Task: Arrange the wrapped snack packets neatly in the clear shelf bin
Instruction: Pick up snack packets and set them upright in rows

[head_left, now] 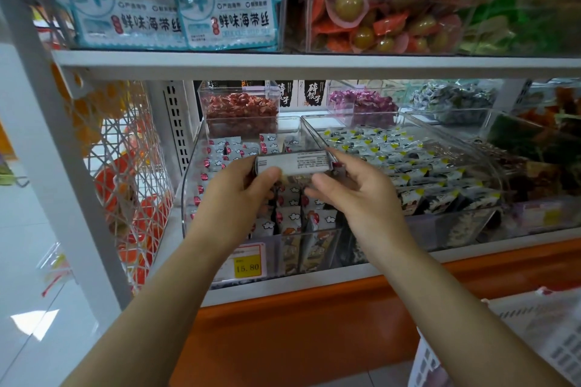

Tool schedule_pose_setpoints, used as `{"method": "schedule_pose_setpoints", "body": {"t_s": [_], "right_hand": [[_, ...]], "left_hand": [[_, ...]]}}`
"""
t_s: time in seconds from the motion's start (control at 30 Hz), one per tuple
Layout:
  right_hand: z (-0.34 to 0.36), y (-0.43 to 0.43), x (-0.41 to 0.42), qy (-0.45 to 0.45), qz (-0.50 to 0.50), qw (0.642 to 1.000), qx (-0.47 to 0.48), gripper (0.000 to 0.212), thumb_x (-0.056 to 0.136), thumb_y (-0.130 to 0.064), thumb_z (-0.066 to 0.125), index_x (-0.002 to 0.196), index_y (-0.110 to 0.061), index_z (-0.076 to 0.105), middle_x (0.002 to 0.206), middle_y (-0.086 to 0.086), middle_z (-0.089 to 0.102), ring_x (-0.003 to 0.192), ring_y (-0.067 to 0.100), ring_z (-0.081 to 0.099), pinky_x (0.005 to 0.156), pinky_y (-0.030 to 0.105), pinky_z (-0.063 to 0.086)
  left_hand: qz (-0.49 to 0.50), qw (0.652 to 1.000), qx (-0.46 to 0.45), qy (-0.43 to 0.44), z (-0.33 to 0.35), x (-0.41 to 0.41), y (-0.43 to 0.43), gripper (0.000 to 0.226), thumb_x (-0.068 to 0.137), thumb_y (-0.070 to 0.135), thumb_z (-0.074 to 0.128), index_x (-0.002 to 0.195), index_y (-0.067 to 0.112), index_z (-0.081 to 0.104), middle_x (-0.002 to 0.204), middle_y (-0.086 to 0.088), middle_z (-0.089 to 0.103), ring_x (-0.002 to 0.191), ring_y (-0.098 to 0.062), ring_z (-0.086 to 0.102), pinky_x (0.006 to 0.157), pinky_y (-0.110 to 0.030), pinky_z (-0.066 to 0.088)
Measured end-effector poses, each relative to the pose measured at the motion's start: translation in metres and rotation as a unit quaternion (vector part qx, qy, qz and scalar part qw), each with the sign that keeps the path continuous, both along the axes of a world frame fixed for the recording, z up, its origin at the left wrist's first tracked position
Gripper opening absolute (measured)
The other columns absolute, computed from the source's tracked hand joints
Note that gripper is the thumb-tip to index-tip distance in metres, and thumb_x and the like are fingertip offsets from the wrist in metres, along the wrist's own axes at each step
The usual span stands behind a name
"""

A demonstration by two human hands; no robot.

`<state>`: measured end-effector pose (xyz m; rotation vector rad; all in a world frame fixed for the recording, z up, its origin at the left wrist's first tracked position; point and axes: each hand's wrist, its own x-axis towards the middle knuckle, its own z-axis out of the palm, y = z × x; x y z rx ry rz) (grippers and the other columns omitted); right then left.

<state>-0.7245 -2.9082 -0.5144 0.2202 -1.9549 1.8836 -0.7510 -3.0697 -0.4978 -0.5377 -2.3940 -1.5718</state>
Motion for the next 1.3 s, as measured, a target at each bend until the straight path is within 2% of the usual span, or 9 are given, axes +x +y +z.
{"method": "schedule_pose_setpoints", "body": {"t_s": [0.07, 0.17, 0.3, 0.37, 0.43, 0.53, 0.7, 1.13, 1.3], "right_hand": [[0.002, -0.001, -0.003, 0.012, -0.035, 0.998, 0.05, 0.035, 0.089, -0.008, 0.059, 0.124, -0.013, 0.056, 0.102, 0.004, 0.067, 0.08, 0.013, 0.07, 0.074, 0.026, 0.058], [0.01, 0.002, -0.017, 0.014, -0.073, 0.995, 0.062, 0.016, 0.088, -0.01, 0.061, 0.104, -0.01, 0.064, 0.091, 0.004, 0.068, 0.072, 0.013, 0.07, 0.069, 0.034, 0.06], [0.027, 0.001, -0.066, 0.014, -0.133, 0.987, 0.088, 0.013, 0.086, -0.009, 0.065, 0.095, -0.001, 0.06, 0.097, 0.012, 0.066, 0.076, 0.019, 0.069, 0.068, 0.032, 0.059], [0.036, -0.006, -0.097, 0.024, -0.156, 0.976, 0.148, 0.017, 0.085, -0.011, 0.066, 0.097, -0.001, 0.06, 0.099, 0.01, 0.063, 0.086, 0.024, 0.066, 0.077, 0.036, 0.056], [0.042, -0.015, -0.127, 0.047, -0.171, 0.961, 0.212, 0.02, 0.085, -0.015, 0.067, 0.099, -0.002, 0.06, 0.097, 0.004, 0.06, 0.083, 0.014, 0.06, 0.075, 0.013, 0.048], [0.045, -0.03, -0.161, 0.074, -0.178, 0.938, 0.288, 0.025, 0.084, -0.016, 0.069, 0.101, -0.002, 0.058, 0.091, 0.002, 0.055, 0.072, 0.006, 0.049, 0.058, 0.004, 0.035], [0.039, -0.042, -0.194, 0.08, -0.185, 0.874, 0.442, 0.031, 0.088, -0.012, 0.061, 0.115, 0.001, 0.05, 0.118, 0.019, 0.053, 0.108, 0.028, 0.052, 0.085, 0.029, 0.04], [0.02, -0.061, -0.216, -0.038, -0.075, 0.766, 0.637, 0.028, 0.095, -0.017, 0.042, 0.119, -0.012, 0.054, 0.117, 0.015, 0.054, 0.111, 0.031, 0.05, 0.097, 0.043, 0.04], [0.038, -0.048, -0.195, -0.028, -0.094, 0.827, 0.554, 0.027, 0.093, -0.004, 0.04, 0.119, -0.008, 0.048, 0.117, 0.016, 0.057, 0.096, 0.028, 0.059, 0.078, 0.033, 0.05]], "left_hand": [[0.019, 0.999, -0.032, 0.015, 0.0, -0.002, 0.003, 0.026, 0.093, 0.034, 0.048, 0.088, 0.011, 0.059, 0.08, -0.014, 0.063, 0.077, -0.031, 0.061, 0.072, -0.047, 0.053], [0.034, 0.995, -0.088, 0.036, -0.001, -0.01, 0.004, 0.03, 0.095, 0.039, 0.043, 0.099, 0.013, 0.058, 0.079, -0.002, 0.061, 0.07, -0.017, 0.056, 0.055, -0.032, 0.045], [0.092, 0.935, -0.336, 0.061, -0.004, -0.034, -0.002, 0.06, 0.096, 0.048, 0.032, 0.143, 0.012, 0.03, 0.142, -0.012, 0.042, 0.132, -0.029, 0.032, 0.107, -0.04, 0.028], [0.071, 0.896, -0.435, 0.049, -0.008, -0.043, -0.004, 0.066, 0.095, 0.053, 0.02, 0.149, 0.016, 0.013, 0.157, -0.007, 0.013, 0.144, -0.022, 0.005, 0.115, -0.041, 0.006], [0.047, 0.877, -0.477, 0.021, -0.014, -0.048, -0.004, 0.068, 0.093, 0.058, 0.01, 0.15, 0.021, 0.004, 0.158, -0.002, -0.002, 0.144, -0.018, -0.009, 0.114, -0.043, -0.007], [0.039, 0.866, -0.498, -0.018, -0.023, -0.051, -0.004, 0.068, 0.092, 0.059, 0.006, 0.15, 0.021, 0.002, 0.158, 0.001, -0.006, 0.144, -0.017, -0.013, 0.113, -0.047, -0.01], [0.032, 0.862, -0.504, -0.029, -0.023, -0.052, -0.007, 0.064, 0.095, 0.054, 0.007, 0.15, 0.022, -0.002, 0.158, 0.002, -0.009, 0.143, -0.016, -0.014, 0.112, -0.048, -0.011], [0.029, 0.866, -0.499, -0.019, -0.024, -0.051, -0.011, 0.062, 0.096, 0.052, 0.009, 0.15, 0.023, 0.001, 0.158, 0.001, -0.01, 0.143, -0.016, -0.015, 0.113, -0.05, -0.01], [0.031, 0.879, -0.476, -0.015, -0.023, -0.048, -0.012, 0.061, 0.096, 0.051, 0.012, 0.15, 0.023, 0.005, 0.158, 0.002, -0.007, 0.144, -0.015, -0.012, 0.114, -0.049, -0.008]]}}
